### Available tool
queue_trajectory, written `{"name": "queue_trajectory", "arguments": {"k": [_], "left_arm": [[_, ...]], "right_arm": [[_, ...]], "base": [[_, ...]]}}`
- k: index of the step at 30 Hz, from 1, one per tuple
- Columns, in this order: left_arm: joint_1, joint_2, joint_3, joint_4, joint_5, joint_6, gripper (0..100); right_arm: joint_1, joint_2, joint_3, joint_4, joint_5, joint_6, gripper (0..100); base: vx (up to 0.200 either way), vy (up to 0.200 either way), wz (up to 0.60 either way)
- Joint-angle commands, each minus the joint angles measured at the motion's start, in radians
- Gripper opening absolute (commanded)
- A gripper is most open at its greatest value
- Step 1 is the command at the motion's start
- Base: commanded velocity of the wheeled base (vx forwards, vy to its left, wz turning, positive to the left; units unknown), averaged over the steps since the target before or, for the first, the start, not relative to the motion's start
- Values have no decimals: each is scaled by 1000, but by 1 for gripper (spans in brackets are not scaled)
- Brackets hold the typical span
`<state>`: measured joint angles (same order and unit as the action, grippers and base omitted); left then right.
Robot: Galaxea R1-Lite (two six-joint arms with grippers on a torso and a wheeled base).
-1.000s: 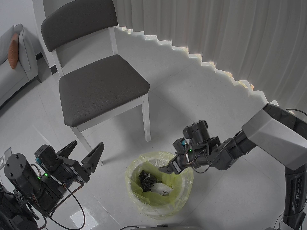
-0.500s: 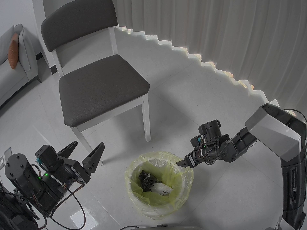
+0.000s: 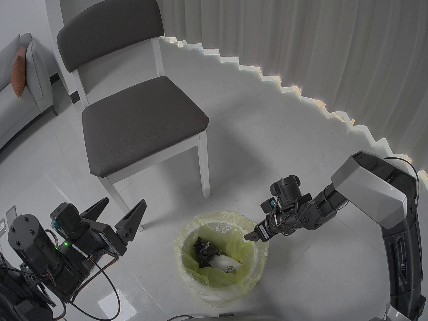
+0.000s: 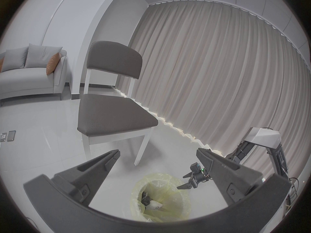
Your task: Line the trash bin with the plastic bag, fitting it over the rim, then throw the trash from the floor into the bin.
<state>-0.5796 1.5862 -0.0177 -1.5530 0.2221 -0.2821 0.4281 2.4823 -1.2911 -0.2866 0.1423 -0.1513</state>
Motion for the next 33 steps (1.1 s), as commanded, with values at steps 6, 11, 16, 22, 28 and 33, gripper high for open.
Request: {"name": "queue_trajectory", "arguments": {"k": [6,11,16,22,28,33], "left_arm": [[1,3,18,-18,0,-2,100],[4,5,18,-18,-1,-2,100],[3,3,18,-18,0,-12,100],[1,3,18,-18,0,-14,100],[0,5,18,-18,0,-15,100],[0,11,18,-18,0,-17,100]], "right_arm": [[0,40,-13,-6,0,-39,100],[4,40,-14,-5,0,-44,0],[-3,40,-25,-8,0,-36,0],[-9,52,-57,-2,0,-34,0],[-11,98,-126,44,-1,-40,0],[-28,141,-246,156,-6,-44,0]], "base": [[0,0,0],[0,0,0],[0,0,0],[0,0,0],[0,0,0],[0,0,0]]}}
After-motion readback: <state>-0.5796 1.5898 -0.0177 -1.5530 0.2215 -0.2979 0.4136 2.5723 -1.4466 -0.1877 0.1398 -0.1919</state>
